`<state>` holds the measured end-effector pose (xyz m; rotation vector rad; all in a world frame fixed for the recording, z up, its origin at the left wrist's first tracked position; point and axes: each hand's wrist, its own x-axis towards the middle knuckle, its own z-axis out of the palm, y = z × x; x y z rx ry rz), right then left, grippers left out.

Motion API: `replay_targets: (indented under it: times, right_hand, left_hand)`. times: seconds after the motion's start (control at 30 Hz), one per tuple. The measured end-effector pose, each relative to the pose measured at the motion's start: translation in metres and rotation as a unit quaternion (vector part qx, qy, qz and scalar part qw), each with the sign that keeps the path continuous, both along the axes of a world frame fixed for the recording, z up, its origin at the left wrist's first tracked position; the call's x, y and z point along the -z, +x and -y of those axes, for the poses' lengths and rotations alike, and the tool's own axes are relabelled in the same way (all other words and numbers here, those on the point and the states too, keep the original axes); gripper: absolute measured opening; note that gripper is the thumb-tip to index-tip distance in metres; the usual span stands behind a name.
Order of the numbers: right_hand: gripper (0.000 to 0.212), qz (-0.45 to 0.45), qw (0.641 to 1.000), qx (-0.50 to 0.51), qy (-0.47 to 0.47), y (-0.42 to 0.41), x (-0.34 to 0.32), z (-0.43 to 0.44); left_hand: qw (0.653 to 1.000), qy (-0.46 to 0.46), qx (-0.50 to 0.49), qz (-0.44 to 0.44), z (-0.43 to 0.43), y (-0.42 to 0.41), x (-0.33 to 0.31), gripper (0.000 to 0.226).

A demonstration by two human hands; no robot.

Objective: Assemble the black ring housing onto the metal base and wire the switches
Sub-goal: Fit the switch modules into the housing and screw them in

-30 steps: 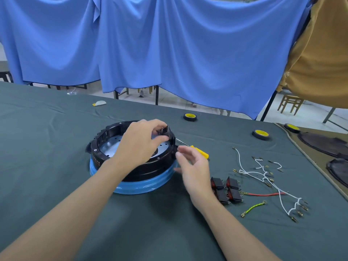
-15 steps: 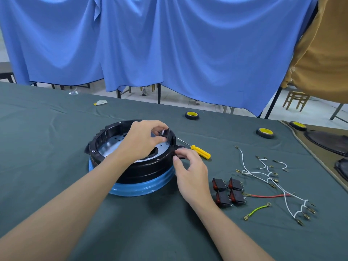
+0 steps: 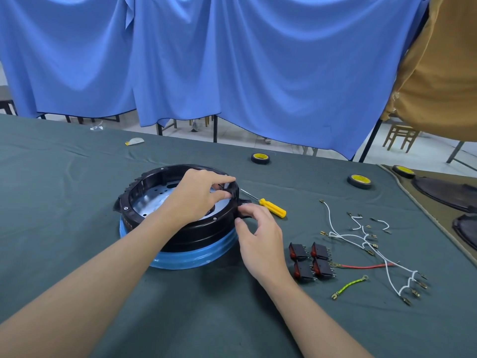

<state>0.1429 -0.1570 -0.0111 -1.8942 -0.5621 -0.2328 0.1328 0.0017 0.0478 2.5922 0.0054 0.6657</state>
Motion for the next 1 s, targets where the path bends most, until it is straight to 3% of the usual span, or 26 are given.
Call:
replay_targets:
  times: [0.37,1.0]
  right_hand:
    - [0.024,0.003,1.0,-0.003,0.0,-0.0003,-0.0009,0.0001]
    - [0.026,0.004,1.0,-0.007,-0.008,-0.0008,-0.0016,0.0006]
  left_hand:
    - [0.998,0.039,0.045,0.005,0.0031,-0.0029,-0.0013,0.028]
    - [0.997,0.039,0.04,-0.045,-0.0027,0.0005,0.0035,0.027]
